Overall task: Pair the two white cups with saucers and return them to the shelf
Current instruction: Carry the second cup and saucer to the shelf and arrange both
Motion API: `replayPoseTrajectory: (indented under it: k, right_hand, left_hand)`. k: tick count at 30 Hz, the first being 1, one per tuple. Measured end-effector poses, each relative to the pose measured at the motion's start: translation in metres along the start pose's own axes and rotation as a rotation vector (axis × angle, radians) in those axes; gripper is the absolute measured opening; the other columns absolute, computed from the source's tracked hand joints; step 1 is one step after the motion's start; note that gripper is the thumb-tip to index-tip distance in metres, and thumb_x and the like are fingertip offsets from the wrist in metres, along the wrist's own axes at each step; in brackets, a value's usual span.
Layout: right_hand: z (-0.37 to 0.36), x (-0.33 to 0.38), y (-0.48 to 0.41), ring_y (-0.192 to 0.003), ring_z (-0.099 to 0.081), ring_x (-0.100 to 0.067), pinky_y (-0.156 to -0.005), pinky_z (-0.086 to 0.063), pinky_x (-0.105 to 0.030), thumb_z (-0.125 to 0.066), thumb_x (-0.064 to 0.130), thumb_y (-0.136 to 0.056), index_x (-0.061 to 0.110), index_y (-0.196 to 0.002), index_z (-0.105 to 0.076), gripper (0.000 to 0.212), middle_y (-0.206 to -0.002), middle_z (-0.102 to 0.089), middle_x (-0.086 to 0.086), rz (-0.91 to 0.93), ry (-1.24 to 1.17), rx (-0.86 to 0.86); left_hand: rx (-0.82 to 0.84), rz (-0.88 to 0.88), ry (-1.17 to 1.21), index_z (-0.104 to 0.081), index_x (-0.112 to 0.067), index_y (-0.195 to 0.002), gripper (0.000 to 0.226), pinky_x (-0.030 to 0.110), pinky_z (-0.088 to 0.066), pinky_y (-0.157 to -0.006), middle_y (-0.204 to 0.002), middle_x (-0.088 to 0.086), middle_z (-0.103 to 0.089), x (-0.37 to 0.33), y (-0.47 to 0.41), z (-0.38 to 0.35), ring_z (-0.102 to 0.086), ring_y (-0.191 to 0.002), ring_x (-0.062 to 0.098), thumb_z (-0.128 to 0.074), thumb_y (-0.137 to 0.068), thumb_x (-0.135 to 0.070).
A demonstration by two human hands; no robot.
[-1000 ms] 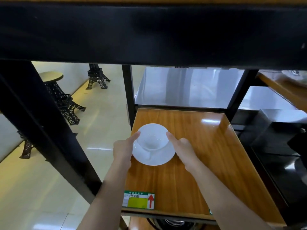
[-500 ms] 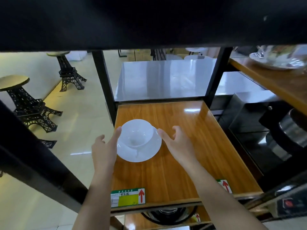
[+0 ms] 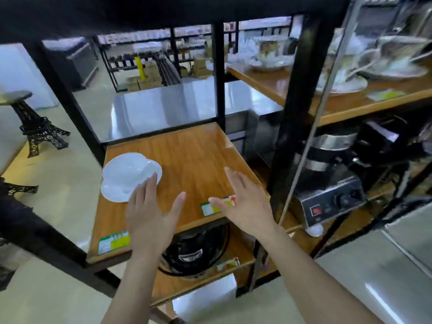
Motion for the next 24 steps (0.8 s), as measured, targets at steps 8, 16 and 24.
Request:
replayPoseTrajectory:
  k: [8,16,24]
  right_hand:
    - [0.080,-0.130,0.158,-0.125,-0.050,-0.029,-0.099,-0.041,-0.043,-0.027,0.071,-0.078,0.025,-0.148,-0.020,0.085,-0.142,-0.047,-0.009,-0.183,0.170,-0.144]
    - [0.181,-0.260,0.351,-0.089,-0.070,-0.030,-0.074,-0.054,-0.036,-0.036,0.068,-0.073,0.017,-0.132,-0.052,0.080,-0.111,-0.069,-0.011,-0.627,0.320,-0.338]
    - [0.253,-0.327,0.531,-0.119,-0.051,-0.030,-0.098,-0.036,-0.041,-0.022,0.068,-0.069,0.026,-0.149,-0.019,0.090,-0.138,-0.050,-0.007,-1.047,0.416,-0.520]
  left_hand:
    - [0.310,-0.273,0.011,-0.035,-0.021,-0.144,0.087,0.045,-0.028,-0.112,-0.148,0.009,-0.042,-0.122,0.138,-0.071,-0.034,-0.138,0.030,-0.037,-0.074,-0.072]
    - [0.604,-0.636,0.105,-0.041,-0.014,-0.141,0.090,0.044,-0.036,-0.105,-0.140,0.013,-0.050,-0.274,0.279,-0.146,-0.045,-0.129,0.032,-0.036,-0.071,-0.070]
    - [0.816,-1.027,0.257,-0.047,-0.012,-0.137,0.087,0.042,-0.037,-0.102,-0.137,0.013,-0.054,-0.422,0.429,-0.192,-0.047,-0.127,0.032,-0.042,-0.070,-0.067]
Point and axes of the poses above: each hand's wrist, its own y-axis away from the middle knuckle, its own z-axis out of the back of the hand, x = y × z, the point moved 1 cm from there along -y, towards the middle knuckle
